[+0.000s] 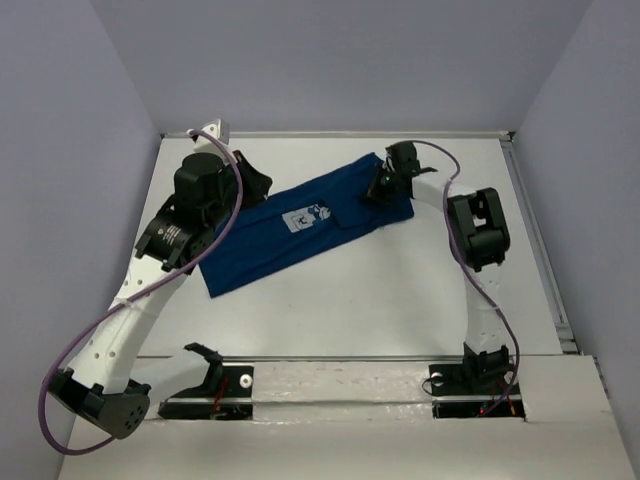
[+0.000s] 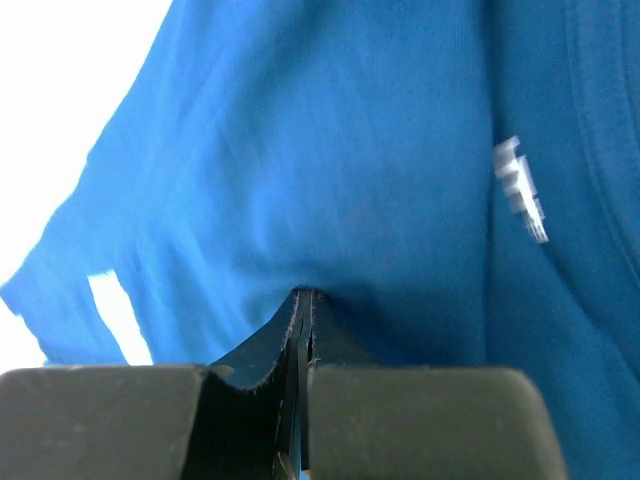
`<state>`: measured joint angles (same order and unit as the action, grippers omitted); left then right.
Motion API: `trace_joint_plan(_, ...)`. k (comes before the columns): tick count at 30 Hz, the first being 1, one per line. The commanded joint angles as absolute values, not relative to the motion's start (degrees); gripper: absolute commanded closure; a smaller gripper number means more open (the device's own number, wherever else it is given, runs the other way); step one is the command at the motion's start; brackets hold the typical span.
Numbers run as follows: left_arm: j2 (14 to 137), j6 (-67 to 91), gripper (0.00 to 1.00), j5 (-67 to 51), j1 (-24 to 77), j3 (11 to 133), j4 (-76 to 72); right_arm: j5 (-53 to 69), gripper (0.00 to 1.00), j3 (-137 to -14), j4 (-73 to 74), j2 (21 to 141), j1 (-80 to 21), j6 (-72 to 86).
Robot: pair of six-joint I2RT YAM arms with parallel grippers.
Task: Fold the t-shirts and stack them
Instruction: Fold the tshirt
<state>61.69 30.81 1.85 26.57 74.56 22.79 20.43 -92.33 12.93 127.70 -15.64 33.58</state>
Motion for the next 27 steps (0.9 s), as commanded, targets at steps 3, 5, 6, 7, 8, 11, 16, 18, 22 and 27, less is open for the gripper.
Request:
trace_joint_plan(3, 61.1, 29.4, 0.90, 5.4, 26.0, 77.5, 30.2, 26.5, 0.98, -149.0, 17.8, 156.8, -18.9, 45.7)
trace_joint_plan(5, 61.3, 28.7, 0.90, 5.5, 26.0, 79.1, 31.2, 26.9, 0.60, -160.2, 16.9, 159.7, -18.9, 49.6)
trace_joint_plan(6, 61.4, 28.0, 0.89, 5.5, 26.0, 79.5, 31.6, 27.3, 0.45, -156.4, 10.6, 154.8, -18.9, 50.9)
trace_joint_plan(7, 61.5, 27.8, 0.89, 5.6, 26.0, 79.9, 31.6, 27.3, 0.31, -149.8, 5.4, 150.2, -18.9, 51.9)
trace_joint_plan(8, 61.4, 27.5, 0.89, 5.5, 26.0, 80.5, 31.5, 27.1, 0.09, -142.1, 0.8, 144.9, -18.9, 52.4)
trace_joint_plan(11, 62.0, 26.5, 0.88, 4.8, 25.5, 82.4, 30.8, 27.9, 0.00, -122.3, -5.5, 128.8, -18.9, 48.5)
trace_joint_plan(16, 63.4, 25.6, 0.89, 3.3, 24.2, 85.9, 30.1, 25.8, 0.85, -84.6, -10.7, 105.7, -25.1, 45.0)
trace_joint_plan(18, 63.7, 26.3, 0.92, 2.4, 23.5, 87.3, 29.1, 22.3, 1.00, -75.0, -13.0, 101.2, -29.4, 46.5)
trace_joint_plan(22, 63.1, 28.1, 0.95, -0.3, 21.4, 88.0, 25.3, 15.1, 0.91, -58.4, -16.4, 94.8, -36.5, 53.7)
trace_joint_plan(27, 62.7, 28.5, 0.95, -7.3, 20.7, 86.7, 22.5, 10.9, 0.33, -54.7, -14.7, 97.7, -42.1, 59.8)
